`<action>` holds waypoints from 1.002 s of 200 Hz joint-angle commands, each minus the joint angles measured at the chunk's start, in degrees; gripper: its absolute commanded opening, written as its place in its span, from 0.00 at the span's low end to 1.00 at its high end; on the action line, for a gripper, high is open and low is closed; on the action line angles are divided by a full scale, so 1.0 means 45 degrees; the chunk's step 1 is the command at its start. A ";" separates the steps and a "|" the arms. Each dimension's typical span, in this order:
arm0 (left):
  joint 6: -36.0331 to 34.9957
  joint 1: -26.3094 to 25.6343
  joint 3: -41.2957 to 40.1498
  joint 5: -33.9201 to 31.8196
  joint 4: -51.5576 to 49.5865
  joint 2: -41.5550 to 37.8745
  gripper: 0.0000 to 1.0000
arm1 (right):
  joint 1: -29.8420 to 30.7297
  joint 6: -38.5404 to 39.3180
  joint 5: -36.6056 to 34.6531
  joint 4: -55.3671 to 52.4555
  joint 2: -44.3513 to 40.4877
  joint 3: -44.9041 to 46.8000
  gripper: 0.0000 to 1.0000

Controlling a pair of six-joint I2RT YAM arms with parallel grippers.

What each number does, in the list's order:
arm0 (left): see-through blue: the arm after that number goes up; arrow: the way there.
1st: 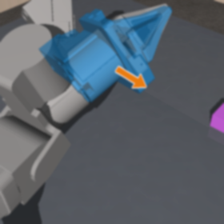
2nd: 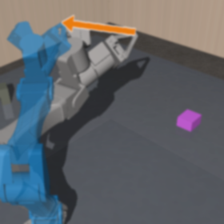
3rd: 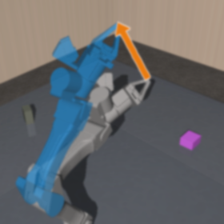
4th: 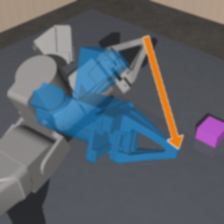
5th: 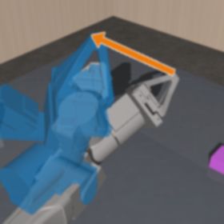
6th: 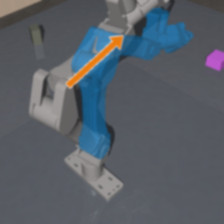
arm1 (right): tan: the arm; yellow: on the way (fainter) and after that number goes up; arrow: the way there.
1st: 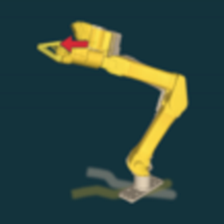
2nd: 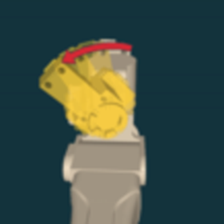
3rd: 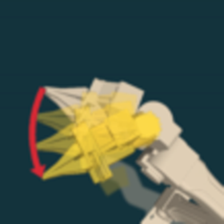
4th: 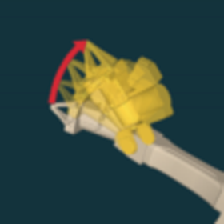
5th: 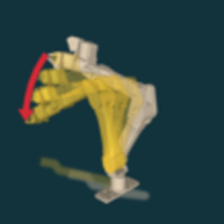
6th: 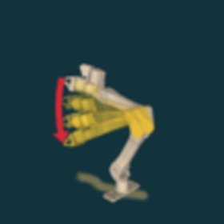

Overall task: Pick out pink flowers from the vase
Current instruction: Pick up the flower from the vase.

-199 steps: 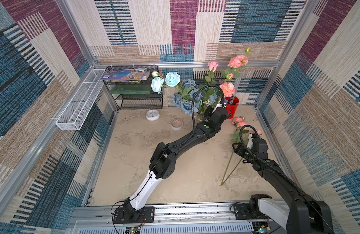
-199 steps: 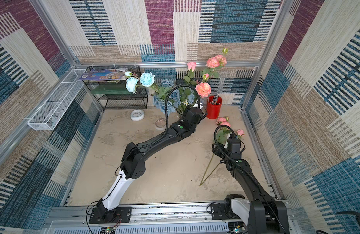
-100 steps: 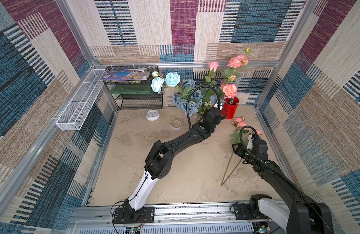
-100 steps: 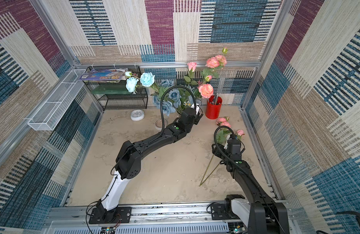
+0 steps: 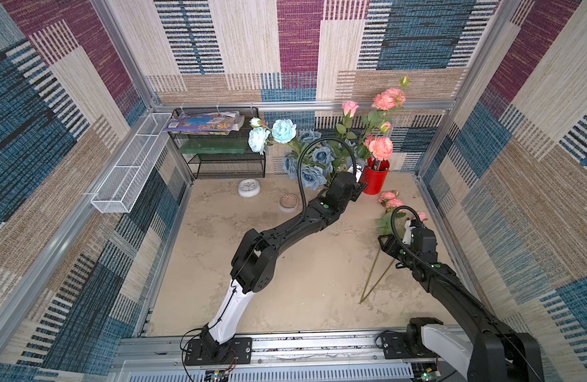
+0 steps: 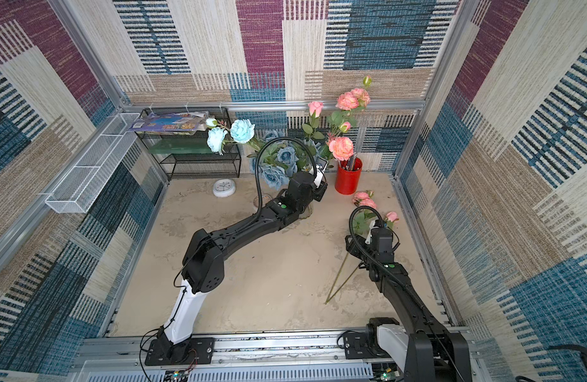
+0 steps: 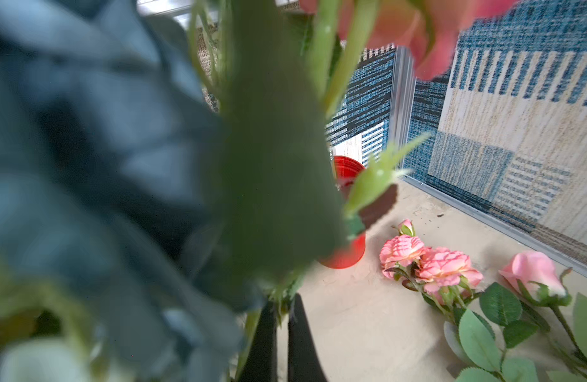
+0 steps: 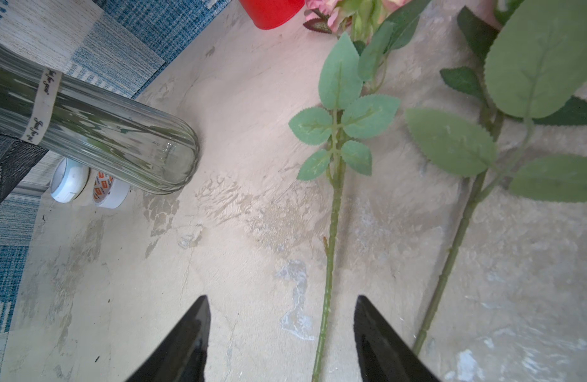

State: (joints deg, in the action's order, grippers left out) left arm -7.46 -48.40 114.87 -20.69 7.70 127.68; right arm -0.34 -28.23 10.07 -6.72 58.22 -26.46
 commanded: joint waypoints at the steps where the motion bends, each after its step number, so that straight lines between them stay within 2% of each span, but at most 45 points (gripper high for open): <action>1: 0.0210 0.0038 -0.0259 0.0353 0.0545 -0.0448 0.00 | -0.0001 0.0077 0.0043 0.0414 -0.0047 0.0079 0.64; 51: 0.0213 0.0126 -0.0430 0.0926 0.0162 -0.1226 0.00 | -0.0008 0.0057 0.0117 0.0478 -0.0055 0.0098 0.64; 145: 0.0846 0.0292 0.0713 0.3413 -0.1603 -0.2640 0.00 | -0.0003 0.0061 0.0150 0.0516 -0.0124 0.0137 0.66; 173: 0.1149 0.0361 0.1522 0.4206 -0.2456 -0.2970 0.00 | -0.0002 0.0062 0.0177 0.0502 -0.0221 0.0139 0.68; 200: 0.1209 0.0471 0.2144 0.4830 -0.3044 -0.3407 0.00 | -0.0003 0.0098 0.0158 0.0405 -0.0366 0.0142 0.76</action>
State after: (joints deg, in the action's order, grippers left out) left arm -3.86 -46.70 122.34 -3.07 -3.07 114.19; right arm -0.38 -28.23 10.52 -6.28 57.19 -25.96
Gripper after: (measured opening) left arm 0.049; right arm 0.729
